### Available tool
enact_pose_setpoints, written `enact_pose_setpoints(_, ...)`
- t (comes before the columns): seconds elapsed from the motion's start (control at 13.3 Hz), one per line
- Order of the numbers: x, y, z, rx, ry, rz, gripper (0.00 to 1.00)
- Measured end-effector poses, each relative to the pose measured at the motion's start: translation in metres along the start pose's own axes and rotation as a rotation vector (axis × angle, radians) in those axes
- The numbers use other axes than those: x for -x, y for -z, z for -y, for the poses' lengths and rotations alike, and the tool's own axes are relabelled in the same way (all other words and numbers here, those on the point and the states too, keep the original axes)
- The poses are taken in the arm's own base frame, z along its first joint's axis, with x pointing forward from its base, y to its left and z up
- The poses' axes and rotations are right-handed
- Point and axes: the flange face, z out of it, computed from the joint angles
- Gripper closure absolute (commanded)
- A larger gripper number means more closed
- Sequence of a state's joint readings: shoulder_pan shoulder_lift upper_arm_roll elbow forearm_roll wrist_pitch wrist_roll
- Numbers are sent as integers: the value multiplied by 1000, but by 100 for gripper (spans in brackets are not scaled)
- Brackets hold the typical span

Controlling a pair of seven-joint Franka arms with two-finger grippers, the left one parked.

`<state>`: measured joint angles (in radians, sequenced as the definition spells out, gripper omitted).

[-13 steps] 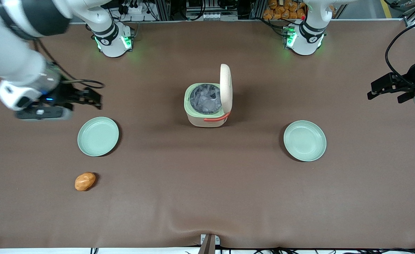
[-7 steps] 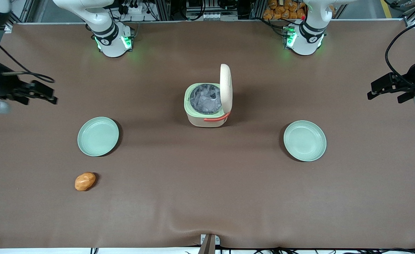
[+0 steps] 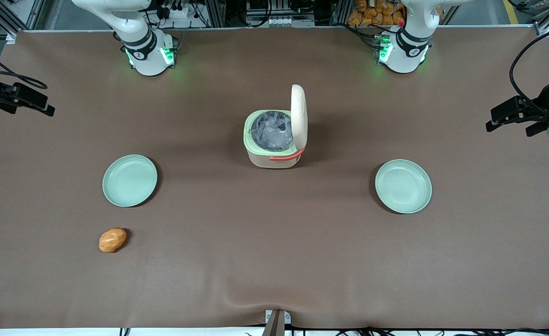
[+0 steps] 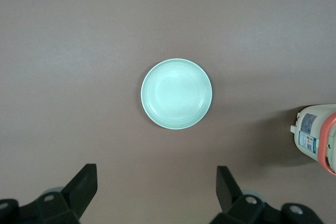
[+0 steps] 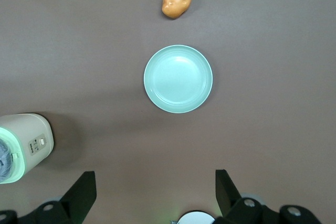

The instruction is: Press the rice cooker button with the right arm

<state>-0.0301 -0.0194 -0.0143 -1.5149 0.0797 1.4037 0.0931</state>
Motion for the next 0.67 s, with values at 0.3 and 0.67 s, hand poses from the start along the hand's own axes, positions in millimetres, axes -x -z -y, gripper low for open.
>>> enact_pose_setpoints(0.3, 0, 2, -10, 65, -15, -5, 0)
enact_pose_setpoints(0.67, 0, 5, -13, 68, -21, -12, 0)
